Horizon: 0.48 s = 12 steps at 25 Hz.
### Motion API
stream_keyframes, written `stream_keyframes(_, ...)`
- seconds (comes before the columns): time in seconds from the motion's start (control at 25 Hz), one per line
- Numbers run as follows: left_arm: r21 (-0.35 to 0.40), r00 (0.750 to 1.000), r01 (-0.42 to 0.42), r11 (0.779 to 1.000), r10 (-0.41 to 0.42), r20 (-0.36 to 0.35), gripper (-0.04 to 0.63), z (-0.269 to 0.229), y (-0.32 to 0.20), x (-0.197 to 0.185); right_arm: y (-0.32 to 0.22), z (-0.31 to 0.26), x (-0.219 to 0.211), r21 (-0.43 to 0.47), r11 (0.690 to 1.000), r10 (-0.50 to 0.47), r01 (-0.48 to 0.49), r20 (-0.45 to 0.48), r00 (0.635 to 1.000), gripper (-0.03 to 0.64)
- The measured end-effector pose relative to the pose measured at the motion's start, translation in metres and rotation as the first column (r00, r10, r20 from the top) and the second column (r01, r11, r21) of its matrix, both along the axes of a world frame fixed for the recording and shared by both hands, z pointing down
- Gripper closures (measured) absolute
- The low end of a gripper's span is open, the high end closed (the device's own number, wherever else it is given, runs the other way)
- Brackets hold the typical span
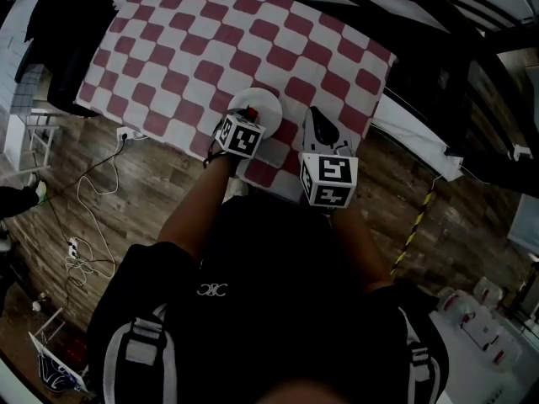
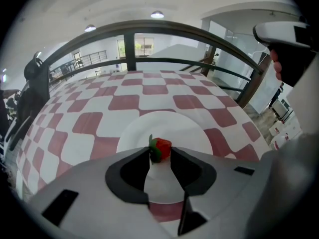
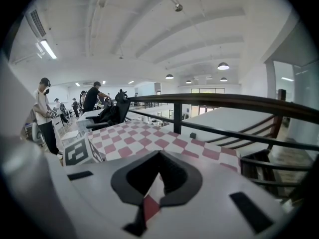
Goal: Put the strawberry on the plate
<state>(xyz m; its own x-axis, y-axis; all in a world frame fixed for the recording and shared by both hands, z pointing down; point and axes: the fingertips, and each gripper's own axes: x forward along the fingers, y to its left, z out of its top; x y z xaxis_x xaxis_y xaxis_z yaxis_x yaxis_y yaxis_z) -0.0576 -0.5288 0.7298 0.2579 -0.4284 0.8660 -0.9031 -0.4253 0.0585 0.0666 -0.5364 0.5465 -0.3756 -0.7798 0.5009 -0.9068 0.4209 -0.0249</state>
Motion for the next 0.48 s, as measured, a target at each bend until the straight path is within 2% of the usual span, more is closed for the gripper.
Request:
stream_keyframes(0.2,0.006,1.000,0.005,1.000,-0.005,0.028,0.432,0.007,0.002,-0.006,-0.005,0.005,-0.004,-0.004,1.000,-0.013,0.013,0.010,1.000,0.609)
stream_keyframes(0.48,0.051,0.999,-0.036,0.998,0.037,-0.026,0.420,-0.029,0.004,-0.005,-0.005,0.000,-0.020,0.000,0.999,-0.032,0.032,0.036,0.999,0.609)
